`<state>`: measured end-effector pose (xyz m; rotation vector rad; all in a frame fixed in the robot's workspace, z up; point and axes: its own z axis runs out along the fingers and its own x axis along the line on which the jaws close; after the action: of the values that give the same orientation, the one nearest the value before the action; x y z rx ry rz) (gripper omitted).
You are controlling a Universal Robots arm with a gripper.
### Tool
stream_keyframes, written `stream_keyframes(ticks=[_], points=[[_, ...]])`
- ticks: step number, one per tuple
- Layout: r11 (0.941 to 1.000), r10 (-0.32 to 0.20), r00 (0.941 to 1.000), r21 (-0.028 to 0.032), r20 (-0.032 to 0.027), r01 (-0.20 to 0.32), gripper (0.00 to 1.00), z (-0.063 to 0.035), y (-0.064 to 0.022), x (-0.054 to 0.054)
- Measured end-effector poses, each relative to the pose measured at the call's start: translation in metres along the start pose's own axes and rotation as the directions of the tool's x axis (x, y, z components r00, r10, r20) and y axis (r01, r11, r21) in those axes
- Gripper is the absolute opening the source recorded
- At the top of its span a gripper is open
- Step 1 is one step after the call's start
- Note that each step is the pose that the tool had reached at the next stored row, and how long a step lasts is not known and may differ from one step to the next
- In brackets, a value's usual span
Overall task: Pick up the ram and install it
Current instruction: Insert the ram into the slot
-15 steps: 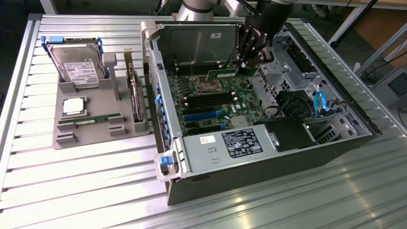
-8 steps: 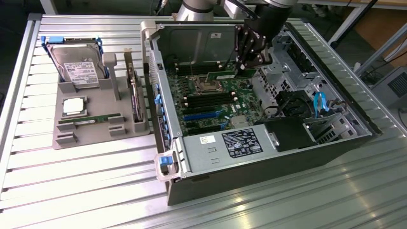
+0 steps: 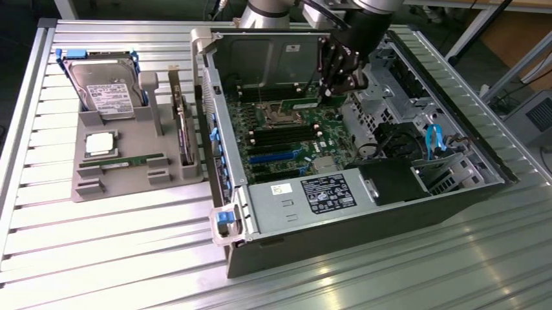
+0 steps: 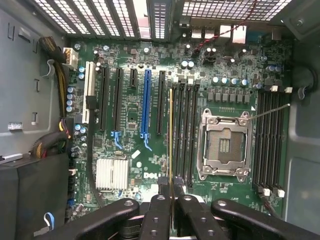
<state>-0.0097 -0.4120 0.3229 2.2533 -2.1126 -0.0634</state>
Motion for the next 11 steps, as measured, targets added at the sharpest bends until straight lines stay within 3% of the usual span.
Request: stream_keyframes(ticks=[4, 7, 11], points=[[1.0, 0.0, 1.0, 0.0, 0.0, 0.0, 0.12, 0.0054, -0.0003, 0.0], [1.0, 0.0, 1.0, -0.0001, 0.0001, 0.0, 0.12, 0.0185, -0.0003, 0.0], [1.0, 0.0, 1.0, -0.0001, 0.0, 0.0, 0.12, 0.0258, 0.0074, -0.001]])
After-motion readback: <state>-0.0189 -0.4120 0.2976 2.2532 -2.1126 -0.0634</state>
